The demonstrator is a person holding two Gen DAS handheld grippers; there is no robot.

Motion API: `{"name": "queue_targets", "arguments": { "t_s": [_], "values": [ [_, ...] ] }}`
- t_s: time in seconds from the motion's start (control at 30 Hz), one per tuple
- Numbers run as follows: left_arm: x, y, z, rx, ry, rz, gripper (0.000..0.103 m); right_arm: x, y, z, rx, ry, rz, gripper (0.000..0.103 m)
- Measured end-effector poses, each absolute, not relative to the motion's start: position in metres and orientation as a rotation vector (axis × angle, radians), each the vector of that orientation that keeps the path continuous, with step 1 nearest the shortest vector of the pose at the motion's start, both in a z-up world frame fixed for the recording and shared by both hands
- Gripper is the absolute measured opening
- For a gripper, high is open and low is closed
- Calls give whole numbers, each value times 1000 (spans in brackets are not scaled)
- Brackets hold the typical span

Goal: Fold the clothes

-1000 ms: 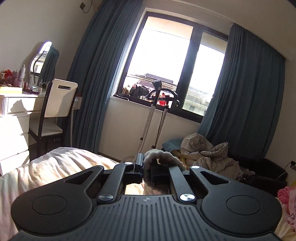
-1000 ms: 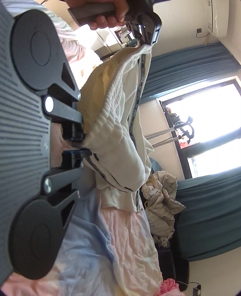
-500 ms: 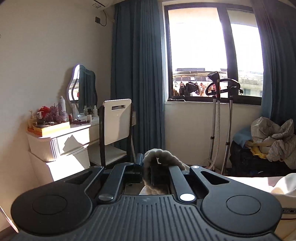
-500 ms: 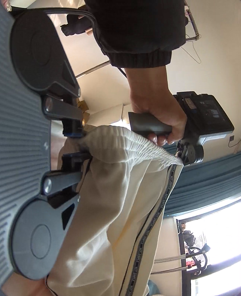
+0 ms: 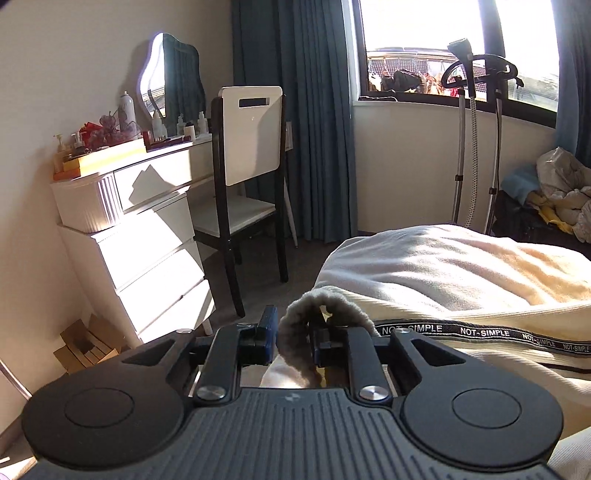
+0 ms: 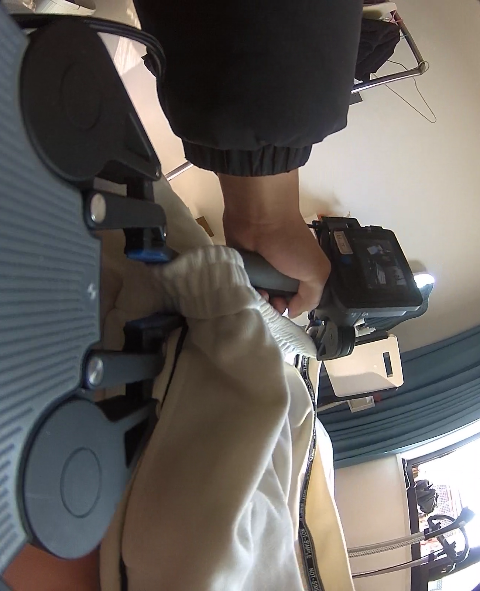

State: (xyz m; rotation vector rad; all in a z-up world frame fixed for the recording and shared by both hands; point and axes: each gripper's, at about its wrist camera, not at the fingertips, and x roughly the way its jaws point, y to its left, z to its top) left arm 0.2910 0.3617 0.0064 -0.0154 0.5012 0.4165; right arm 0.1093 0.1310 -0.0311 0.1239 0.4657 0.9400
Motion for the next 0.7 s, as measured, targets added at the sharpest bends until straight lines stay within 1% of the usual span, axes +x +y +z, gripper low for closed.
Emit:
{"name": "queue_targets", "arguments": {
  "t_s": [0.03,0.07,0.1,0.2,0.33,0.57,0.7],
  "values": [
    [282,364,13,-22,489,429,55,103,129,-26,105,437,941,54],
    [273,365,19,-19,476,444,64,97,126,-21,98,417,942,60],
    [264,366,26,-11,464,455,70,90,122,-16,98,403,942,67],
    [225,368,51,-55,409,488,75,72,107,0,83,375,908,68],
    [175,355,78,-129,359,470,76,56,74,16,55,344,813,68],
    [110,253,85,-71,345,304,76,50,-13,48,9,300,582,68],
    [92,190,78,-58,340,206,76,48,-73,68,28,241,470,68]
  ]
}}
